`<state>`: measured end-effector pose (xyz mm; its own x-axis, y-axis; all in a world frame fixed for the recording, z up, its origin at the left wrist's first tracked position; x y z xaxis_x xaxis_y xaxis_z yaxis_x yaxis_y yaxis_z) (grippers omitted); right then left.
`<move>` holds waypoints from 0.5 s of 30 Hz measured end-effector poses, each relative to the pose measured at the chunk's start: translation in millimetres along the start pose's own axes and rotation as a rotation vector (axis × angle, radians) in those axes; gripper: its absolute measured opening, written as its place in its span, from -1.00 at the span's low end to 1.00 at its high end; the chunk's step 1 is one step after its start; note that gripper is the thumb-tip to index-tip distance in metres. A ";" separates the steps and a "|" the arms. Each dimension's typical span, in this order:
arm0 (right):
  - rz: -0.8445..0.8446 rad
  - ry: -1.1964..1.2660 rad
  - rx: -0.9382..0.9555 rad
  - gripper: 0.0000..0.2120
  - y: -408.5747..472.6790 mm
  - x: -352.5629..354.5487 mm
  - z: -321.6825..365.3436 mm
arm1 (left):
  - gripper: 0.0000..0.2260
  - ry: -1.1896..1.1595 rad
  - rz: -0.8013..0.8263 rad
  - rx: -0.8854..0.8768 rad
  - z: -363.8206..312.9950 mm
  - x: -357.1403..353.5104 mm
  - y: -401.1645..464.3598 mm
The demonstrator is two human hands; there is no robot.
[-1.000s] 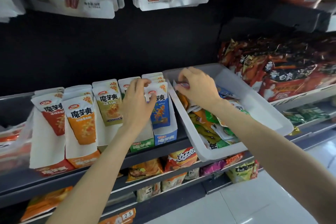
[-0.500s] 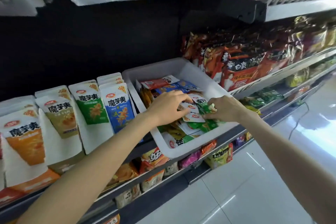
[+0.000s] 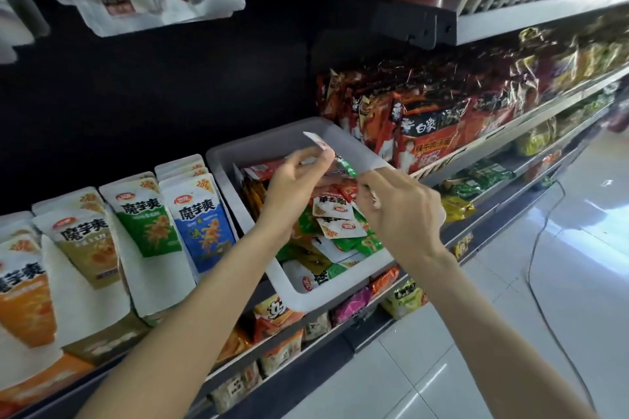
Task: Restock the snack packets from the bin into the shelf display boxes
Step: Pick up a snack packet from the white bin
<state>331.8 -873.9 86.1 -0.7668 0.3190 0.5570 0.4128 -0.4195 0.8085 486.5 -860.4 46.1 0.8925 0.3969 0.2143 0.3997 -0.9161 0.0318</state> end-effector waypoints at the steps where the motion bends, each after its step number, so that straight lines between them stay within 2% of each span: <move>1: -0.040 0.013 0.065 -0.82 -3.5 -1.6 8.8 | -0.51 -0.027 -0.054 -0.005 -2.4 4.3 -2.4; 4: -0.115 0.041 0.225 -0.89 -12.2 -8.9 31.0 | -0.65 -0.078 -0.152 0.002 -4.7 15.5 -10.8; 7: -0.078 0.099 0.216 -0.91 -14.9 -21.4 40.1 | -0.70 -0.083 -0.205 -0.034 -7.4 28.9 -16.5; 12: -0.020 0.534 -0.240 -0.78 7.2 -16.9 17.9 | -0.72 -0.008 -0.259 -0.218 -27.1 57.8 -30.1; 15: 0.123 0.758 -0.414 -0.66 31.1 -21.5 22.4 | -0.67 0.115 -0.270 -0.344 -42.3 77.5 -43.2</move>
<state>372.1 -874.7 103.5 -0.9096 -0.3392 0.2401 0.4155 -0.7361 0.5343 529.5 -792.5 102.6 0.7290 0.6333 0.2597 0.5050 -0.7538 0.4204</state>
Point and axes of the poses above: each hand's wrist, its own y-axis towards the middle knuckle, its own x-axis out of the back of the hand, z = x × y, the point moved 6 cm from there along y, towards the middle knuckle, and after that the axes turned 11 degrees about y, right-handed, at the moved point
